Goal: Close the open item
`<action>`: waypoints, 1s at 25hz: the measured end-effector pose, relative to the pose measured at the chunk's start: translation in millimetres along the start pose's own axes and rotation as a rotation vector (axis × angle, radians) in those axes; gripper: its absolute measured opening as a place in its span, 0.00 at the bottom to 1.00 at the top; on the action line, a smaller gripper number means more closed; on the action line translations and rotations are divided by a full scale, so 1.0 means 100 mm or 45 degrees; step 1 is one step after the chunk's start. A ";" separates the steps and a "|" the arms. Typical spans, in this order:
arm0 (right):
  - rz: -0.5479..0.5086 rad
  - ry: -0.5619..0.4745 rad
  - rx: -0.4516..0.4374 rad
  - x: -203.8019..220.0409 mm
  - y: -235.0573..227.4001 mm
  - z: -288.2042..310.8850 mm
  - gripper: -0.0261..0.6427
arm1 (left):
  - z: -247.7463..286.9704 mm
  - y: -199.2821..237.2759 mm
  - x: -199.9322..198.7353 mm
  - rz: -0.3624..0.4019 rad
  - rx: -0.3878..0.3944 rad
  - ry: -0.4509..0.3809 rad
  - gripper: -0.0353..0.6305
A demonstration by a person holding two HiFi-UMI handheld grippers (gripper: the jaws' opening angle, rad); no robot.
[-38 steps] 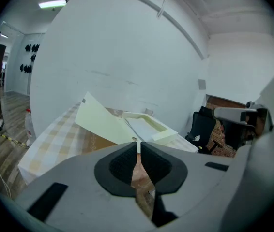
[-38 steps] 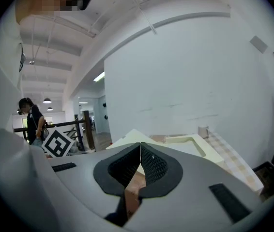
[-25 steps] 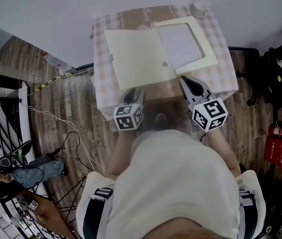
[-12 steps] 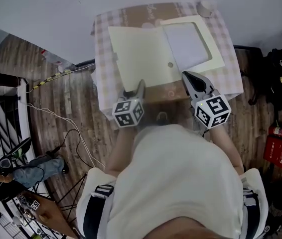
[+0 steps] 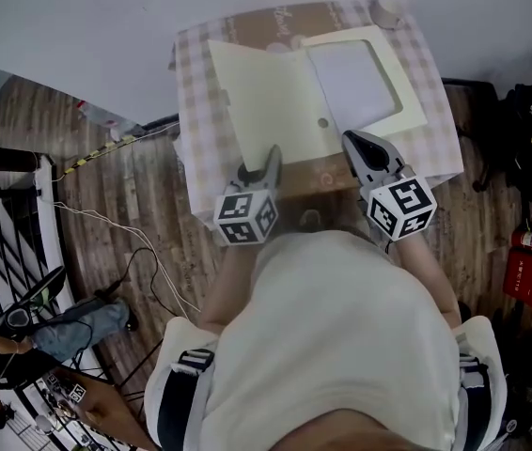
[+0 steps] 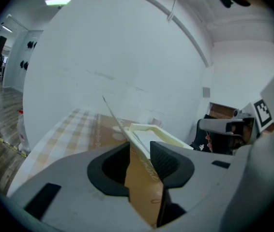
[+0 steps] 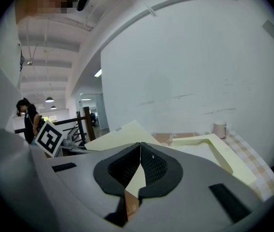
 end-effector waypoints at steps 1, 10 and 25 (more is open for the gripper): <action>0.003 0.003 0.002 0.01 0.00 0.00 0.04 | 0.00 -0.04 -0.02 0.005 0.013 -0.004 0.24; 0.023 -0.017 0.025 0.03 -0.20 -0.03 0.04 | 0.12 -0.45 -0.16 0.014 0.129 -0.039 0.25; 0.016 -0.042 -0.061 0.05 -1.09 -0.20 0.04 | 0.56 -1.21 -0.28 0.024 0.083 -0.174 0.26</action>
Point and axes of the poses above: the fingertips, and each gripper's own axes: z forward along the fingers, y to its left, x out of its underside, the point moved 1 cm from there along -z, backward along the fingers, and after that the axes turned 14 degrees about -z, right-handed, at the moved point
